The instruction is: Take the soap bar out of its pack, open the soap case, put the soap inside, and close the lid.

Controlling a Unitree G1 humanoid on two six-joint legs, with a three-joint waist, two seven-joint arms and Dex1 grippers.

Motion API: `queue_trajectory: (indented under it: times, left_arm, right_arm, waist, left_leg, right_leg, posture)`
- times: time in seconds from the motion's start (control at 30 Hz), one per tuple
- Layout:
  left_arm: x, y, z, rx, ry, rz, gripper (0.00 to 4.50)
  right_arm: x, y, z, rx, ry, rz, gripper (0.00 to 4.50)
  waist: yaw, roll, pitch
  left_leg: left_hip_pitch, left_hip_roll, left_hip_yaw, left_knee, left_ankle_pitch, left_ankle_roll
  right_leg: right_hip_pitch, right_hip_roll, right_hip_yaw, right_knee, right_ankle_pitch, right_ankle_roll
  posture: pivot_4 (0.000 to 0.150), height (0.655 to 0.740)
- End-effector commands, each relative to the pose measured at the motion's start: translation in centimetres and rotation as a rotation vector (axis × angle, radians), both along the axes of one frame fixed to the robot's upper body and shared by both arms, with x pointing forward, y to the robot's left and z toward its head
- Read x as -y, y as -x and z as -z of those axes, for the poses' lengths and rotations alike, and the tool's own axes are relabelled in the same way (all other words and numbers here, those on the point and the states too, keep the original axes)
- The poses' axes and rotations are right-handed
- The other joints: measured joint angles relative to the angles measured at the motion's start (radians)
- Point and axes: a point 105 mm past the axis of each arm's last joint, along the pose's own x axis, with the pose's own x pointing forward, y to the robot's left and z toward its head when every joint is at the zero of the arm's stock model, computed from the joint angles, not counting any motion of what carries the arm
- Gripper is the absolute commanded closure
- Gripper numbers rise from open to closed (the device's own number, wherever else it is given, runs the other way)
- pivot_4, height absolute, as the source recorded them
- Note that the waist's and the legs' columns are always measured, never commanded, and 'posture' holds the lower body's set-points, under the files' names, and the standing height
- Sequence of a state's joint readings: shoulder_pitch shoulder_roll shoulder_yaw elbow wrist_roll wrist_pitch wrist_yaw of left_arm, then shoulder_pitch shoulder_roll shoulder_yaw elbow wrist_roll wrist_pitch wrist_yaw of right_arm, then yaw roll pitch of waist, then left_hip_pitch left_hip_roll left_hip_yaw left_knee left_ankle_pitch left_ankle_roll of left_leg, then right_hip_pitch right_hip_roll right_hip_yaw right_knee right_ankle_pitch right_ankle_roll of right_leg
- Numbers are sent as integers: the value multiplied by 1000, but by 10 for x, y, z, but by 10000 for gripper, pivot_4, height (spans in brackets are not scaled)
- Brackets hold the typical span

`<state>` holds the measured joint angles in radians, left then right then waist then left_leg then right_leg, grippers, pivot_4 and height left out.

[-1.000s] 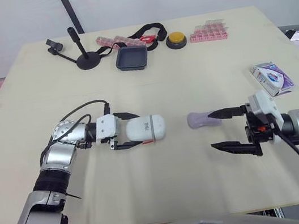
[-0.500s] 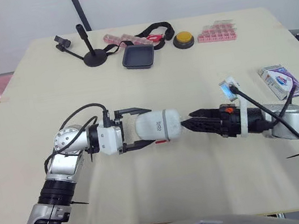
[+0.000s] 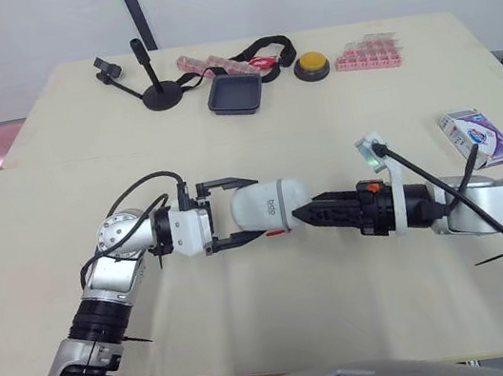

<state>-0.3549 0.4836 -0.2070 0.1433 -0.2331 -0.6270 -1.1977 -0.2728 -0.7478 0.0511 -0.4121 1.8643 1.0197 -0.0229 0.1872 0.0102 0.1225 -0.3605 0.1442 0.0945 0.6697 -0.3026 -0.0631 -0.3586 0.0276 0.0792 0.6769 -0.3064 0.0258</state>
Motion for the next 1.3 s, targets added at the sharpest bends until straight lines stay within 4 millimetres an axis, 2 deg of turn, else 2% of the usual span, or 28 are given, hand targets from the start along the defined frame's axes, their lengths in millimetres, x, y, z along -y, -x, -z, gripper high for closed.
queue_trajectory:
  times: [0.03, 0.1, 0.27, 0.37, 0.4, 0.6, 0.73, 0.9, 1.3]
  left_arm:
    - [1, 0, -8, 33, 27, -4, 10221]
    - [1, 0, -8, 31, 28, -7, 10221]
    - [2, 0, -8, 27, 29, -17, 10313]
    - [3, -1, -9, 25, 30, -20, 10313]
    - [3, -1, -9, 24, 30, -21, 10313]
    - [3, -1, -9, 21, 33, -27, 10313]
    - [4, 1, -10, 17, 37, -25, 10313]
    - [6, 3, -11, 11, 50, -17, 10313]
    - [5, 7, -12, -28, 64, -21, 10313]
  right_arm:
    - [-1, -3, -12, 1, -52, 10, 0]
    - [-1, -4, -12, -3, -50, 11, 0]
    - [-2, -1, -5, -17, -18, -18, 14789]
    - [-5, 1, -4, -25, -13, -36, 24110]
    - [-5, 1, -3, -26, -14, -36, 25239]
    - [-5, 0, -2, -20, -3, -48, 25237]
    - [-7, 2, -7, -11, -48, -77, 25237]
    - [-5, 7, -12, -19, -103, -122, 25237]
    - [22, 12, -12, -65, -106, -109, 25237]
  waist:
    - [2, 0, 0]
    - [2, 0, 0]
    - [2, 0, 0]
    - [2, 0, 0]
    - [2, 0, 0]
    - [3, 0, 0]
    - [2, 0, 0]
    - [3, 0, 0]
    - [3, 0, 0]
  left_leg:
    - [3, 0, -1, 0, 0, 0]
    - [3, 1, -1, 1, 0, 0]
    - [-3, 0, 0, 1, 0, -1]
    - [0, 0, -1, 1, 0, -1]
    - [1, 0, -1, 1, 0, 0]
    - [-4, 0, -1, 1, 0, -1]
    - [1, 0, -1, 1, 0, -1]
    - [-4, 0, -1, 1, 0, -1]
    - [-2, 2, -1, 5, 0, 0]
  right_leg:
    - [-1, 0, -2, 0, 0, 0]
    - [-2, 0, -2, 1, 0, 0]
    - [-3, 1, -1, 2, 0, 0]
    - [-3, 1, -2, 2, 0, 1]
    - [-3, 1, -2, 2, 0, 1]
    - [-3, 2, -3, 2, 0, 1]
    - [-3, 1, -3, 2, 0, 1]
    - [-3, 1, -3, 2, 0, 1]
    - [-4, 0, -3, 3, 0, 1]
  posture:
    - [1500, 7400]
    - [1500, 7400]
    - [1500, 7400]
    - [1500, 7400]
    - [1500, 7400]
    - [1500, 7400]
    - [1500, 7400]
    - [1500, 7400]
    - [1500, 7400]
